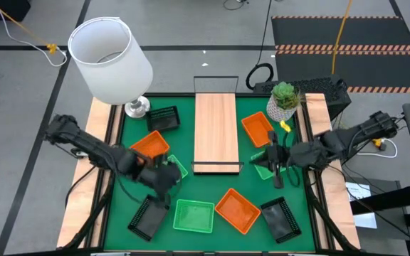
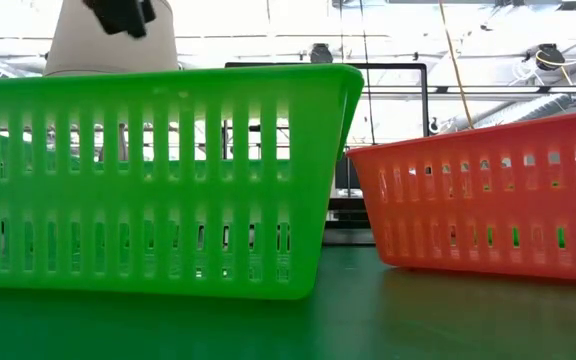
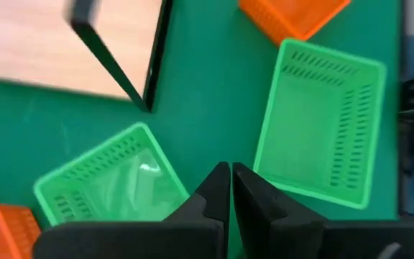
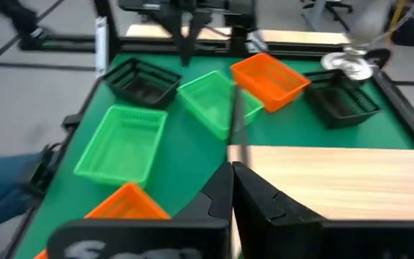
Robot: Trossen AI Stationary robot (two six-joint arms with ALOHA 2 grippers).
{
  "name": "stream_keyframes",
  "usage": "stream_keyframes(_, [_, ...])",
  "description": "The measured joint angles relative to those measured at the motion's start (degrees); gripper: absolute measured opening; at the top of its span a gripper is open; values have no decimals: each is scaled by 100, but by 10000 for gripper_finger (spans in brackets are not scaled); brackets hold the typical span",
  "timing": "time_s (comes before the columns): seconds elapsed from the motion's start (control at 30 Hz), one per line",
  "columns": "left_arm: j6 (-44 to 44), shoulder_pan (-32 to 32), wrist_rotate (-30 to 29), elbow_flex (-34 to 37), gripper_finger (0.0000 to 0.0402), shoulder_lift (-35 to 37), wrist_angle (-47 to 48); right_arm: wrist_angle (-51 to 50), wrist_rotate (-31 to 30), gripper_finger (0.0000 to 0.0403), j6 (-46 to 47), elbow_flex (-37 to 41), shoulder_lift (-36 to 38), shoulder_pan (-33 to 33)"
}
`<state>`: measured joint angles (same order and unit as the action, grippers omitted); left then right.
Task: Stack baskets on shelf by color
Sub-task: Put the top left green bin on the shelf
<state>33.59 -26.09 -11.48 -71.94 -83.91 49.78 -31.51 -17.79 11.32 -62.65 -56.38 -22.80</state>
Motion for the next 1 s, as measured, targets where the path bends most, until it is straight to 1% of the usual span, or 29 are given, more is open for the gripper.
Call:
stream_keyframes(0.17, [904, -441, -129, 0, 21, -568, 9, 258, 5, 0, 3, 276, -2, -337])
stream_keyframes(0.3, [1303, -741, -400, 0, 22, -898, 18, 254, -3, 0, 161, 345, 56, -532])
stream_keyframes(0.4, [1689, -816, -458, 0, 23, -1096, 78, 290, -4, 0, 167, 345, 99, -583])
stream_keyframes(0.47, [2184, -832, -464, 0, 30, -1196, 296, 321, -6, 0, 161, 347, 120, -589])
stream_keyframes(0.53, [2703, -835, -450, 0, 49, -1267, 543, 387, -13, 0, 104, 345, 140, -582])
stream_keyframes(0.63, [3298, -827, -453, 2, 90, -1293, 845, 440, -19, 0, -140, 345, 153, -564])
stream_keyframes(0.8, [3681, -724, -515, 2, 157, -1288, 911, 706, -32, 0, -473, 345, 153, -418])
stream_keyframes(0.9, [3905, -623, -510, 71, 181, -1288, 906, 870, -36, 0, -569, 345, 153, -322])
stream_keyframes(1.0, [4064, -520, -506, 184, 190, -1328, 951, 1037, -36, 0, -648, 345, 153, -245])
